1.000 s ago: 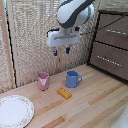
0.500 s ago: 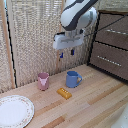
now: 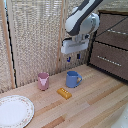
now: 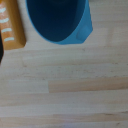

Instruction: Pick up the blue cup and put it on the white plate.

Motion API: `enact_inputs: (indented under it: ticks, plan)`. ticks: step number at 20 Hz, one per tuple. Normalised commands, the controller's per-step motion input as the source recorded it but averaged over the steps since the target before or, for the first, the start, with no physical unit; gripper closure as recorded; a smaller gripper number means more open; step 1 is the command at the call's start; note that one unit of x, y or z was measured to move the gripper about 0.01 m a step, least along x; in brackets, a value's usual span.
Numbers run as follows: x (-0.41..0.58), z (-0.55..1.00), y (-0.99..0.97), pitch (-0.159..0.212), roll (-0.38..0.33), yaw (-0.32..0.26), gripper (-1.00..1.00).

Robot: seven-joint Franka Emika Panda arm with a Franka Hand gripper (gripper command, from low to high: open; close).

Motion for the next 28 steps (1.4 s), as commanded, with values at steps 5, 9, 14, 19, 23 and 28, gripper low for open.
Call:
enact_inputs:
  ticks: [5, 9, 14, 19, 23, 28]
  plan:
    - [0.094, -0.32, -0.3, 0.016, -0.005, -0.075, -1.0]
    - [0.064, -0.31, -0.27, 0.007, -0.003, -0.042, -1.0]
    - [0.02, -0.34, -0.16, 0.036, -0.017, 0.0, -1.0]
    - [0.055, -0.4, 0.0, 0.042, -0.049, 0.0, -1.0]
    - [0.188, -0.38, 0.0, 0.001, -0.041, 0.02, 1.0]
    - [0.049, -0.25, 0.06, 0.015, -0.029, 0.006, 1.0]
